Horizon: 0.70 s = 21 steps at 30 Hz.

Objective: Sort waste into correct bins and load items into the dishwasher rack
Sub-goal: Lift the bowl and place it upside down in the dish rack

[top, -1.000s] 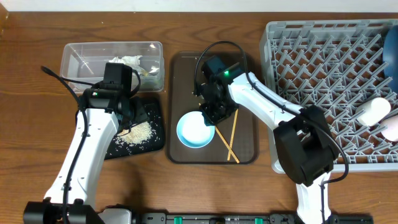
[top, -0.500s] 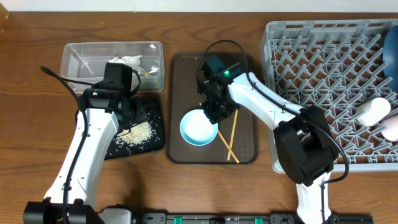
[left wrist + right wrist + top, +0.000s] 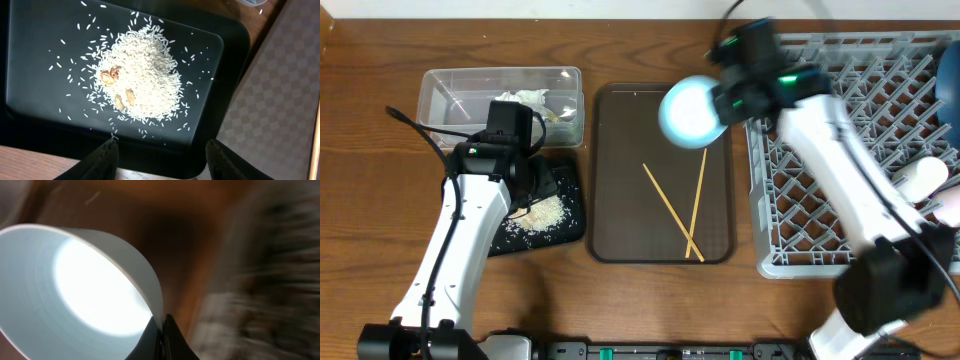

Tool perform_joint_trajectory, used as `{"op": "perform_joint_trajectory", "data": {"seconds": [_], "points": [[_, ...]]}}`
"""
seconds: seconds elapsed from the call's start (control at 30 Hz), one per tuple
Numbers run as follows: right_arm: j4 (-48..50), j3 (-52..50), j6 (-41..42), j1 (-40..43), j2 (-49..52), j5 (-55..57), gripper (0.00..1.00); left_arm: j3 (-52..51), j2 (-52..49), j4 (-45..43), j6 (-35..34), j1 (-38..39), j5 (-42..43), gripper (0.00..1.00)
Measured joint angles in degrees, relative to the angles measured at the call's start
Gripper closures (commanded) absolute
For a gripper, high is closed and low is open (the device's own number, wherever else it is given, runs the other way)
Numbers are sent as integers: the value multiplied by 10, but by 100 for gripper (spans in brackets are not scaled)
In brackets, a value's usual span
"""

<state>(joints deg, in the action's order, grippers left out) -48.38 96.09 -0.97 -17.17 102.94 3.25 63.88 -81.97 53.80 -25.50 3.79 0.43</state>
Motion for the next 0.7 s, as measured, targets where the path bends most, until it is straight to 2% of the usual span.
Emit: {"op": "perform_joint_trajectory", "data": {"seconds": [0.33,0.53,0.7], "points": [[141,3,-92,87,-17,360,99,0,0,0,0,0,0,41],[234,3,-152,139,-15,435,99,0,0,-1,0,0,0,41],[293,3,-250,184,7,458,99,0,0,0,0,0,-2,41]]}}
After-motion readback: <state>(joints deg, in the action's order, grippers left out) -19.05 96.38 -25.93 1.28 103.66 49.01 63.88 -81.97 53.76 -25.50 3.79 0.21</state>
